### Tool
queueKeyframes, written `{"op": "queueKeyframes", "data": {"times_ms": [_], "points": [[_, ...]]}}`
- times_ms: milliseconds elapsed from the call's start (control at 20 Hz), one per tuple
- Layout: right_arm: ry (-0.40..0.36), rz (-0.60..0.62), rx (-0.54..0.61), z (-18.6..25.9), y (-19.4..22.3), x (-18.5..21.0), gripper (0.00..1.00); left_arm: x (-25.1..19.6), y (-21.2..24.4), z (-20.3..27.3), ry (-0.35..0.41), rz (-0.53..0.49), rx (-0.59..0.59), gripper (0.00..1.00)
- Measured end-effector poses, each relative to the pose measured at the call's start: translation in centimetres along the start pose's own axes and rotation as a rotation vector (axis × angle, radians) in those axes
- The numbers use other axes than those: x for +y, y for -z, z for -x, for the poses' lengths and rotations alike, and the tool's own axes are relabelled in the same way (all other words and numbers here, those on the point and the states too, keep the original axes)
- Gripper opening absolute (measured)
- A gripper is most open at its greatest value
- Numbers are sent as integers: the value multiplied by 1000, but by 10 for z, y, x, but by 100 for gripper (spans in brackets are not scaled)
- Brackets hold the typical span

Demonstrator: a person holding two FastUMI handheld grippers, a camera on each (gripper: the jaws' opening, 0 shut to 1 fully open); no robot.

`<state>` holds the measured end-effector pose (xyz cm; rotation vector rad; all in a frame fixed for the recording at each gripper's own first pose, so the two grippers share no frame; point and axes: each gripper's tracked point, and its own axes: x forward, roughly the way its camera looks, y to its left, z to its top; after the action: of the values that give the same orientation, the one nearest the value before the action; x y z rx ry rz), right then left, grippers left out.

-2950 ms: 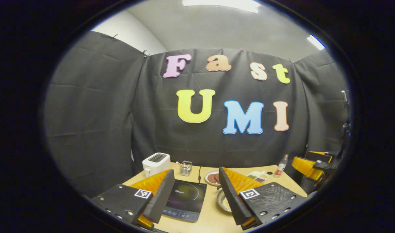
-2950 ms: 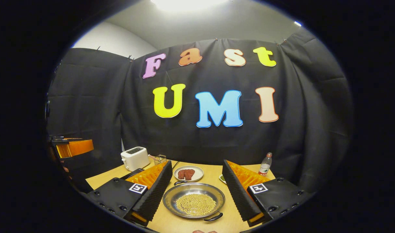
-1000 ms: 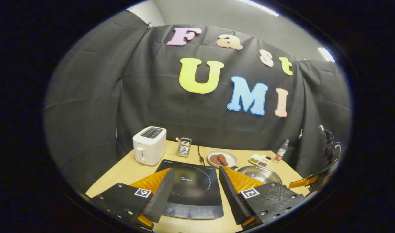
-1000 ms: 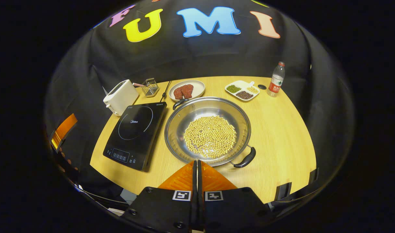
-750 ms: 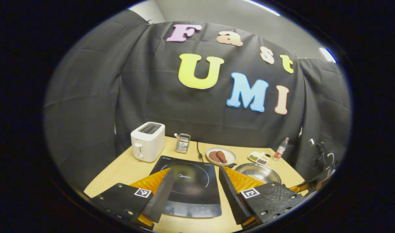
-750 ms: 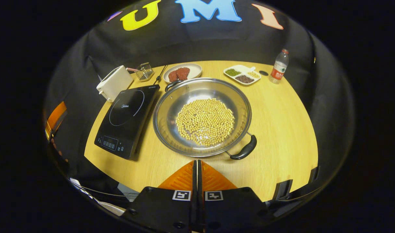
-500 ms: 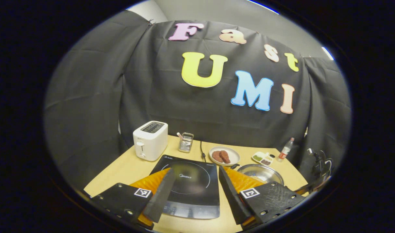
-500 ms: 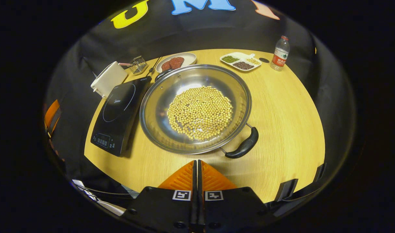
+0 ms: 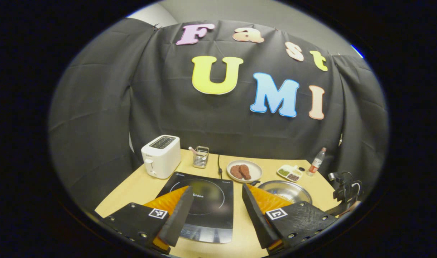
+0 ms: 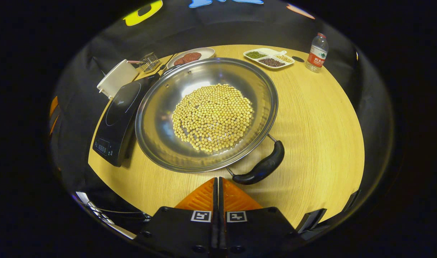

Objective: First push the handle of the pot to place it horizontally, then grasp the pot with both hands and set it on the induction cooktop.

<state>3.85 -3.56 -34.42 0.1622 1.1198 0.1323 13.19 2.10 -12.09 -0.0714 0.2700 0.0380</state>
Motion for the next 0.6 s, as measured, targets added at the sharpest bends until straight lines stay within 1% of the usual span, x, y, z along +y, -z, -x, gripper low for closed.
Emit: {"op": "queueKeyframes", "data": {"times_ms": [50, 200, 350, 400, 500, 550, 600], "points": [[-12, -17, 7, -3, 1, -1, 2, -3, 0, -2, -1, -4, 2, 84], [-14, -37, 11, -7, 3, -9, 2, -14, 1, -2, 5, 12, 18, 84], [-44, -43, 0, -4, 1, -5, 2, -23, 0, -2, 5, -8, 21, 84], [-51, -43, 2, -4, 1, -4, 2, -26, 0, -3, 7, -12, 23, 81], [-58, -45, 4, -5, 0, -3, 2, -31, -1, -5, 10, -10, 25, 81], [-61, -45, 6, -5, 0, -3, 2, -33, -1, -5, 12, -6, 26, 84], [-66, -45, 9, -5, 0, -1, 2, -36, -1, -5, 14, 0, 27, 84]]}}
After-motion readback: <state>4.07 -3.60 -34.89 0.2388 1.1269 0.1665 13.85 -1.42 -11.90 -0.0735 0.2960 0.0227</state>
